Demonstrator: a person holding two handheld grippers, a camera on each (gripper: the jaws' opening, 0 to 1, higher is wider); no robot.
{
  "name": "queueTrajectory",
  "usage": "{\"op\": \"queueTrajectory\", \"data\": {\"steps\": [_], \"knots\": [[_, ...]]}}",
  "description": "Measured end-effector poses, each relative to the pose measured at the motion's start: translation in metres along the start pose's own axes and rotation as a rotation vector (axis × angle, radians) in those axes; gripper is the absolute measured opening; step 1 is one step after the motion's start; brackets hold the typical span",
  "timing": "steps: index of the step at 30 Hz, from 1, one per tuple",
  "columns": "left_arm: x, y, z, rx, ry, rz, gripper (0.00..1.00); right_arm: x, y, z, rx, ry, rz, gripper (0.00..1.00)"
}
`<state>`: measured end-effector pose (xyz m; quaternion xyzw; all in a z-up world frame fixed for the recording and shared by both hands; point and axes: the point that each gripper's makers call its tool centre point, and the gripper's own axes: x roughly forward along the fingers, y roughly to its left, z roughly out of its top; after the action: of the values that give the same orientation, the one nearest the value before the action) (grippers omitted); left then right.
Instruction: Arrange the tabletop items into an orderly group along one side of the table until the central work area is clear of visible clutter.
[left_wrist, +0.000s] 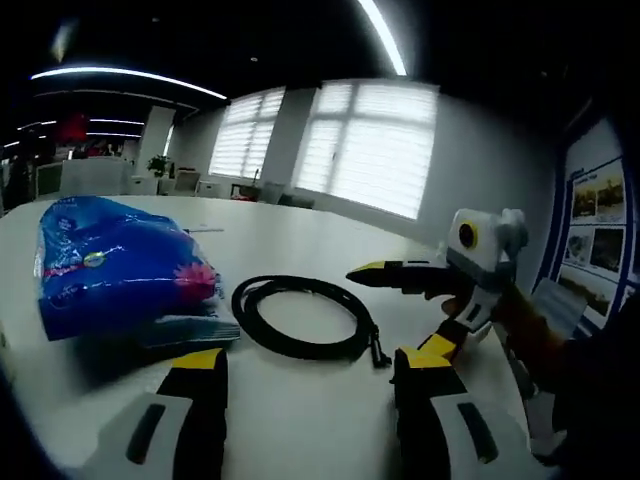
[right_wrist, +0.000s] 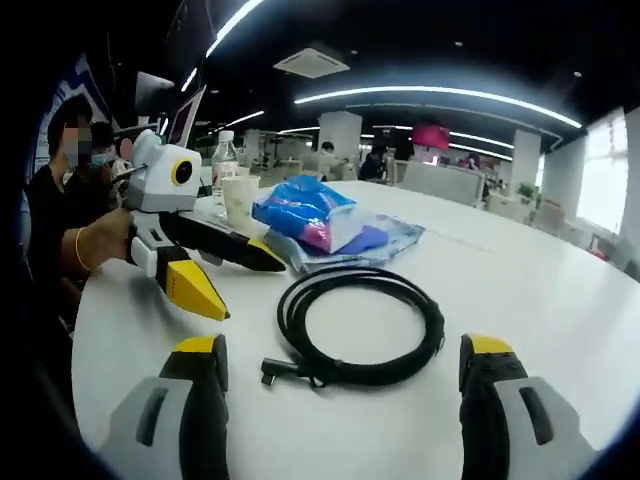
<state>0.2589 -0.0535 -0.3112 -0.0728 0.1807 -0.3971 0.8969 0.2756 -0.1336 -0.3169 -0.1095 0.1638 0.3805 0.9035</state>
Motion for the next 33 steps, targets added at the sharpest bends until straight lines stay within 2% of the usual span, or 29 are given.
{"op": "queueTrajectory", "data": {"steps": [3,8,15,19,33], "knots": [[0.002,0.002,0.002,-0.015,-0.012,-0.002,0.65,0.003,-0.001,-0.003,0.014,0.004,0.001,0.92],[0.008,0.001,-0.001,-0.002,0.002,-0.004,0.65,0.01,-0.002,-0.006,0.009,0.02,0.001,0.91],[0.014,0.0,0.0,0.016,0.01,0.0,0.65,0.019,-0.007,-0.008,0.029,0.012,0.003,0.9],[0.016,0.0,0.001,0.0,0.006,0.001,0.63,0.022,-0.007,-0.012,0.06,0.008,0.02,0.89],[0.023,0.003,0.0,0.006,0.028,0.011,0.49,0.024,-0.01,-0.007,0.054,-0.023,0.036,0.87]]}}
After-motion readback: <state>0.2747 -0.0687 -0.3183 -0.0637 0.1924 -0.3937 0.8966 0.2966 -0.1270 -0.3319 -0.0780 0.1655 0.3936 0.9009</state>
